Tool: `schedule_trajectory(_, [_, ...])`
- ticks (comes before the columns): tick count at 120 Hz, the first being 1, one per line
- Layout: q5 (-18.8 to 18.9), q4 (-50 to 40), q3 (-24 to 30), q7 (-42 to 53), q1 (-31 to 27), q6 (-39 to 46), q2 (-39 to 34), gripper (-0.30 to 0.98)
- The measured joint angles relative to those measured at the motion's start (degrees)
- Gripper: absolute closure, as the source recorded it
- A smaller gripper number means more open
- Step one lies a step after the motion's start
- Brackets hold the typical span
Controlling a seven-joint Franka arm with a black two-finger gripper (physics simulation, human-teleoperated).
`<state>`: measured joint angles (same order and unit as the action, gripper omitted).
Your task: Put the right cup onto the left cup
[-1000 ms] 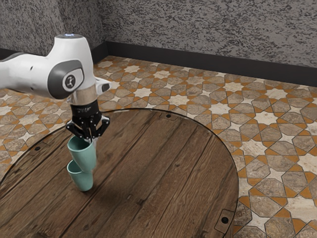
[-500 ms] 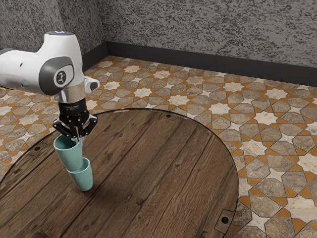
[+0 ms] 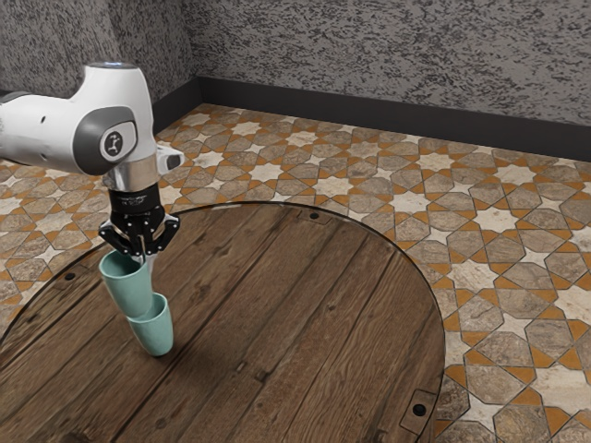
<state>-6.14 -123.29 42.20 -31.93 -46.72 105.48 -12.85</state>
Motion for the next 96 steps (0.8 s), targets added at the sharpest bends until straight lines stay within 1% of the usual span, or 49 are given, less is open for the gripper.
schedule_trajectory(21, [2.3,1.7,0.0,-0.2,-0.1,0.9,3.8,0.79])
schedule_trajectory(68, [4.2,1.6,0.0,-0.8,-0.1,3.7,8.6,0.78])
schedule_trajectory(87, [4.5,1.8,0.1,-0.9,0.1,4.3,8.5,0.44])
schedule_trajectory(96, [4.5,2.0,0.0,-1.0,0.3,4.2,7.9,0.31])
